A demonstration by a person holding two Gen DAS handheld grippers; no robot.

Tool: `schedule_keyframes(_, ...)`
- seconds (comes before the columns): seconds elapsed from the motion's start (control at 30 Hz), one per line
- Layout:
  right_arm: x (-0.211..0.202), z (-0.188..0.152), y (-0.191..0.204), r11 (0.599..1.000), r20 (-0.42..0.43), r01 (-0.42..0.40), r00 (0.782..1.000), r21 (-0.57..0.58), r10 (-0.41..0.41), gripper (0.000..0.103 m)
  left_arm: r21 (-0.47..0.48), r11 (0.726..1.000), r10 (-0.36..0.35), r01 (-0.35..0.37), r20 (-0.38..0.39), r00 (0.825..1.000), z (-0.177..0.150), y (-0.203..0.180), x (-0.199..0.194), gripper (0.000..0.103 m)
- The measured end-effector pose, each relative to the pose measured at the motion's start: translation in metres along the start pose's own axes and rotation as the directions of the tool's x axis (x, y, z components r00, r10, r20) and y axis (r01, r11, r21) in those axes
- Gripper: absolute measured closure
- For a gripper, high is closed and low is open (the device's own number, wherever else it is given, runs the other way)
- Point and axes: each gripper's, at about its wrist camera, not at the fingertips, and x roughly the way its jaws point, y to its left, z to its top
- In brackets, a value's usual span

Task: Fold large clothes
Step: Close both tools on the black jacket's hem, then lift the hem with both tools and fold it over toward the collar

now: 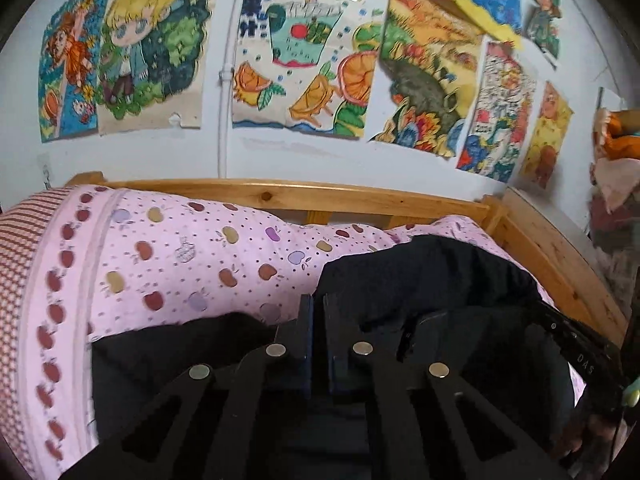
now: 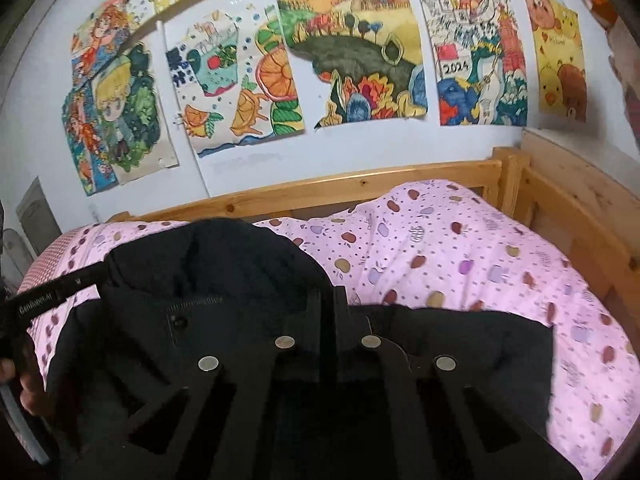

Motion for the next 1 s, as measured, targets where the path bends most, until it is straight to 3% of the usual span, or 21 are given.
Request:
schedule_keyframes(0.23, -0.04, -0.024, -0.004, 0.999, 0.017, -0.012, 1.0, -0.038, 0.013, 0.099, 0.06, 0.998, -0.016, 0.018, -0.034, 0.999, -0.036, 0.009, -0.037, 0.098)
schedule_keyframes(0.5, -0.014, -0.058, -0.01, 0.998, -0.085, 0.019, 0.996, -0.056, -0.024, 0.099, 0.092, 0.995, 0.046, -0.032, -0.155, 0.987, -0.093, 0.017, 0.007, 0.098)
schedule_keyframes(0.73, 0.018, -0.082, -0.021, 1.0, -0.171, 0.001, 0.985, 0.005, 0.0, 0.099, 0.137, 0.989, 0.081, -0.057, -0.177, 0.981, -0.112, 0.011, 0.032, 0.098)
schedule_keyframes(0.9, 0.0, -0.079, -0.028, 0.998, -0.132, -0.057, 0.989, 0.036, 0.062, 0.096, 0.086, 0.996, -0.004, 0.015, -0.129, 0.992, -0.106, 0.022, 0.012, 0.095)
schedule_keyframes(1.0, -0.025, -0.069, -0.031, 0.998, -0.058, -0.053, 0.997, -0.033, 0.051, 0.091, 0.066, 0.997, -0.044, 0.05, -0.095, 0.995, -0.102, 0.031, -0.006, 0.081)
